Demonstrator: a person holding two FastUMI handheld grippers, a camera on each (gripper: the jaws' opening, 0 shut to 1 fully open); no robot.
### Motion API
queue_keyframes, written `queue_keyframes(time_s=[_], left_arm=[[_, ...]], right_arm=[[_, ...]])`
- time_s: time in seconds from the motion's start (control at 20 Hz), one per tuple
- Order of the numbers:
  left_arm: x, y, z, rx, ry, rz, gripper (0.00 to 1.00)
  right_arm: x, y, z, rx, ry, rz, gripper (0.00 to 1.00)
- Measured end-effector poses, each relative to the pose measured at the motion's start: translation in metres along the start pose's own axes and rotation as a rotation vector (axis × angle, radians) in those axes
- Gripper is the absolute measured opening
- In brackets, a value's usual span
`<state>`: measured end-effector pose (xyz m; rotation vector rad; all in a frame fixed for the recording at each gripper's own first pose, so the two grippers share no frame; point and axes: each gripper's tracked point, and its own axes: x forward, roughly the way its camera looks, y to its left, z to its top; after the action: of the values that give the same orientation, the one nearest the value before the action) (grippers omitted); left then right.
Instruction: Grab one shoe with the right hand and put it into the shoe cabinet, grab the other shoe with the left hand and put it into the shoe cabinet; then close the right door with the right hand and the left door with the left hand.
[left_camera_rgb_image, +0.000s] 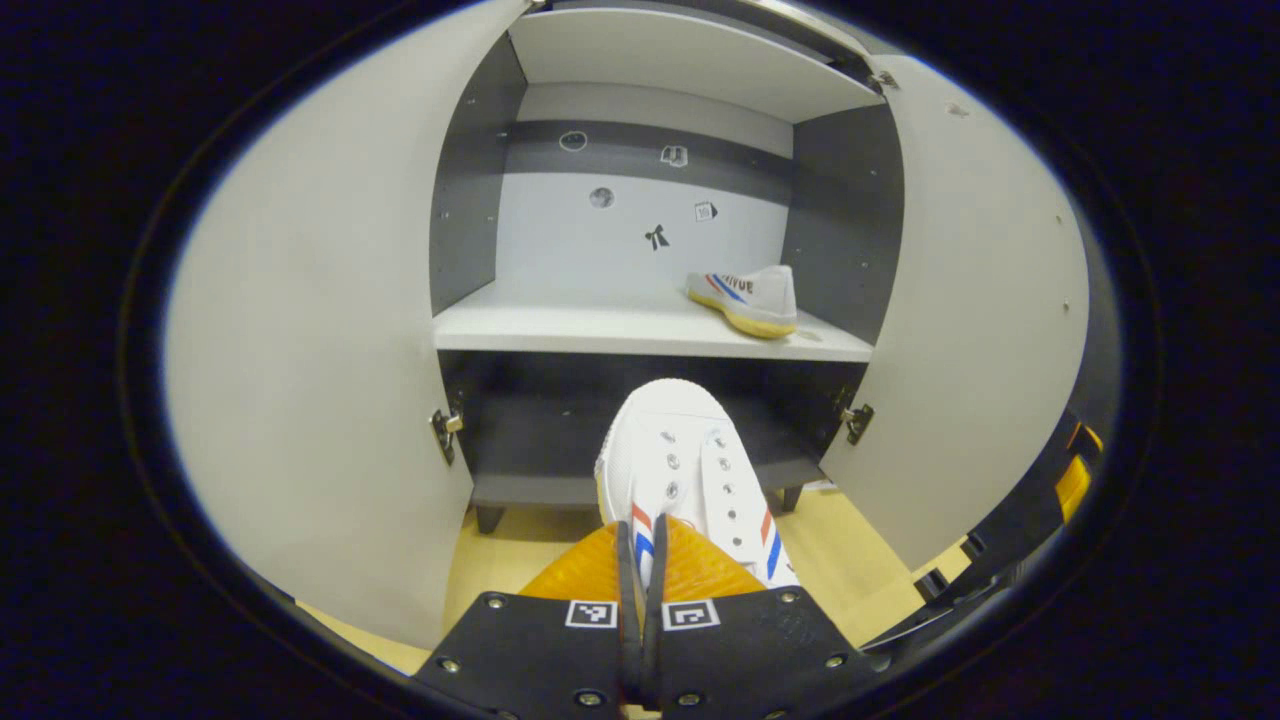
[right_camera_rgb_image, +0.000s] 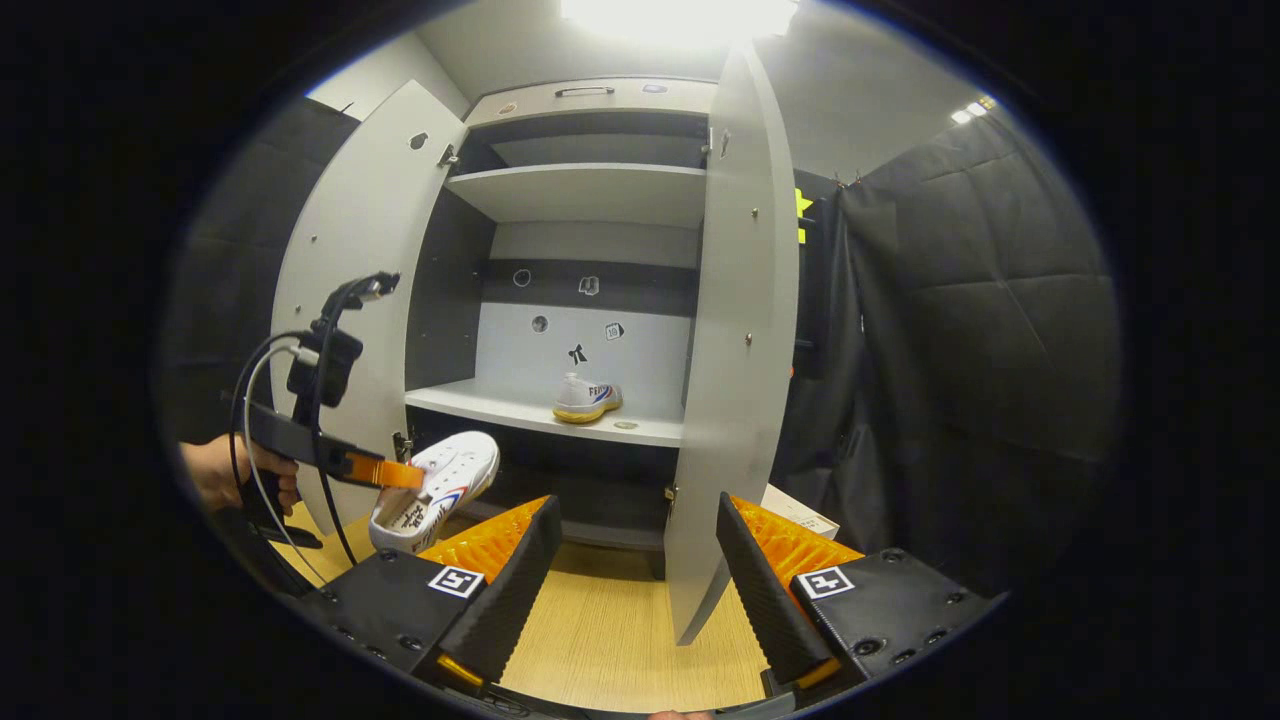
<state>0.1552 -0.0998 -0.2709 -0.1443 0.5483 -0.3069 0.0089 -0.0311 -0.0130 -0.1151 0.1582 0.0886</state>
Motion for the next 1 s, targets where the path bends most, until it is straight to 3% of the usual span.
queue_keyframes(time_s=[0.45,1.0], left_arm=[[-0.005,0.0,0.005,-0.004,-0.127,0.01,0.01],[-0.01,0.002,0.01,-0.001,-0.183,0.035,0.01]], right_arm=[[-0.004,-0.013,-0.008,0.01,0.008,-0.024,0.97],[-0.007,-0.025,-0.024,0.016,0.048,-0.06,0.97]])
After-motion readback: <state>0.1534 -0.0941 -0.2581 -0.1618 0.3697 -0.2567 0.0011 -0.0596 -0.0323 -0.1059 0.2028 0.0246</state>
